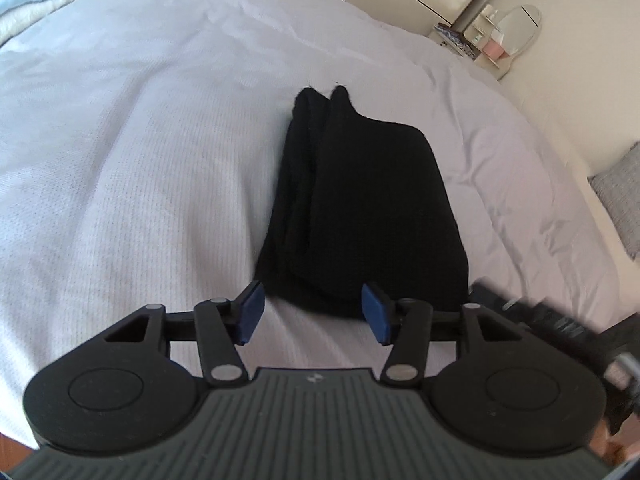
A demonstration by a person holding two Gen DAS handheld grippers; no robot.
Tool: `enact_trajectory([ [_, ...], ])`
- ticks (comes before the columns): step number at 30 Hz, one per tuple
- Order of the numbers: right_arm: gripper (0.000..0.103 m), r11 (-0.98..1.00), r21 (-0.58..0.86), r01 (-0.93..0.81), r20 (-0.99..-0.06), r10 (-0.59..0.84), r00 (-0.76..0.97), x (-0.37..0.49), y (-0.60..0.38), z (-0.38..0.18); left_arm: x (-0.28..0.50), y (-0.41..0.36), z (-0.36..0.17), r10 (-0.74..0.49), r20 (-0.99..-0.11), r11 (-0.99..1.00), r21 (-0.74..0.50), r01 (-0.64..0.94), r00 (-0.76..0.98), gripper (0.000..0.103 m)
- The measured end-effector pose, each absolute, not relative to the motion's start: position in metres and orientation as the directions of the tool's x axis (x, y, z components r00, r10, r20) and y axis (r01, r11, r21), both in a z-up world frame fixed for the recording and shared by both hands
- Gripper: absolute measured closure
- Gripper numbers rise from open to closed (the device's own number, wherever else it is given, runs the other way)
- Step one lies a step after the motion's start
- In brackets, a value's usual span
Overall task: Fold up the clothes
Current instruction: 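Close both grippers on the folded black cardigan's edge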
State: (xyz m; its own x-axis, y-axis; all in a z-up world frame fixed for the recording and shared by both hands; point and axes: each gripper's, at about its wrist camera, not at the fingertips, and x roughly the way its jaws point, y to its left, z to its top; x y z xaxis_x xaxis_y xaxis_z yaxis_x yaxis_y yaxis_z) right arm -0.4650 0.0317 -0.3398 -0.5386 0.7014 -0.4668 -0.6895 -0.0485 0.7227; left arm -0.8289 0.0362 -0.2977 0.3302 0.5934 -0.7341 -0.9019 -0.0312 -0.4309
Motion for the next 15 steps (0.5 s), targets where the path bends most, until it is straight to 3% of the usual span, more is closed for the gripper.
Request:
enact_trajectory([
  [2,0.067,-0.019,0.675,-0.738,-0.543,0.665,-0.513,-0.471,0.039,-0.349,-0.834,0.044,-0.3,0.589,-0.734,-0.042,-0.447,-0.894,0.339,0.052],
  [5,0.06,-0.015,0.721,-0.693,-0.511,0.664,-0.546,-0.462,0.041,-0.35,-0.842,0.056,-0.303,0.582,-0.727,-0.042,-0.474,-0.879,0.364,0.048],
  [7,0.046,-0.004,0.758,-0.653,-0.478,0.677,-0.56,-0.45,0.044,-0.346,-0.847,0.068,-0.305,0.578,-0.718,-0.035,-0.497,-0.867,0.389,0.046],
  [9,0.023,0.001,0.782,-0.623,-0.456,0.683,-0.57,-0.439,0.053,-0.347,-0.85,0.08,-0.31,0.57,-0.709,-0.034,-0.525,-0.85,0.415,0.045],
  [11,0.011,0.012,0.811,-0.585,-0.444,0.665,-0.601,-0.43,0.066,-0.353,-0.853,0.093,-0.317,0.558,-0.699,-0.037,-0.558,-0.829,0.446,0.044],
  [15,0.011,0.066,0.845,-0.53,-0.453,0.614,-0.646,-0.425,0.092,-0.376,-0.862,0.121,-0.339,0.517,-0.679,-0.05,-0.632,-0.773,0.521,0.043],
])
